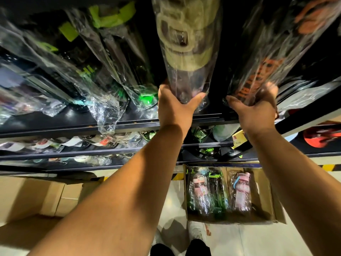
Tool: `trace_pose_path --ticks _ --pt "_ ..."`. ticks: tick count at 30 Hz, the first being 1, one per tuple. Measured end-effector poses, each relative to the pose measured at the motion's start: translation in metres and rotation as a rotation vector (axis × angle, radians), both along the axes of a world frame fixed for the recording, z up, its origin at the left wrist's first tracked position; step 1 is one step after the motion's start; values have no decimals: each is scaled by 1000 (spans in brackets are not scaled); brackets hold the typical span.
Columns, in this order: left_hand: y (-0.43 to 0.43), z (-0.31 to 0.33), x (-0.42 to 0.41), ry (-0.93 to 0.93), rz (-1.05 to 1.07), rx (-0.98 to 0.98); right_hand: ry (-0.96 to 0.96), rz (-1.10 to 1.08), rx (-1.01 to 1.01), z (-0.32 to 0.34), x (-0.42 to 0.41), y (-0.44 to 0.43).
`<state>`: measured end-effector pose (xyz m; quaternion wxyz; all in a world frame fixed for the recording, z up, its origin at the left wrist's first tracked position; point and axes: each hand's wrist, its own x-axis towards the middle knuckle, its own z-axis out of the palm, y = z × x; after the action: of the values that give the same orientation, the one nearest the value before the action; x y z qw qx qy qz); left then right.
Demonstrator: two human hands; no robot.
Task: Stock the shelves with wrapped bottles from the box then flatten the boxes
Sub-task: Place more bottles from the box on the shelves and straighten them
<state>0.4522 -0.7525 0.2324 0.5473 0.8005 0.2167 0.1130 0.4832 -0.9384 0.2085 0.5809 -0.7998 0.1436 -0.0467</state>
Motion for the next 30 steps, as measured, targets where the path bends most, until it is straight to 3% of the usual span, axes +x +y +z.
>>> trace_pose_path --ticks 3,10,17,27,30 --pt "-3 -2 2 -8 16 7 42 9 -21 -5 3 8" --pt "-12 -2 -1 -63 73 30 -58 -52 -10 -7 -1 23" --pt "-10 -25 -13 -63 31 69 16 41 -314 -14 -7 18" --pt "-1 -49 -112 -251 -222 456 -50 79 -499 -20 -123 19" --pt "2 -77 -153 -156 -404 566 25 119 -560 -47 -176 12"
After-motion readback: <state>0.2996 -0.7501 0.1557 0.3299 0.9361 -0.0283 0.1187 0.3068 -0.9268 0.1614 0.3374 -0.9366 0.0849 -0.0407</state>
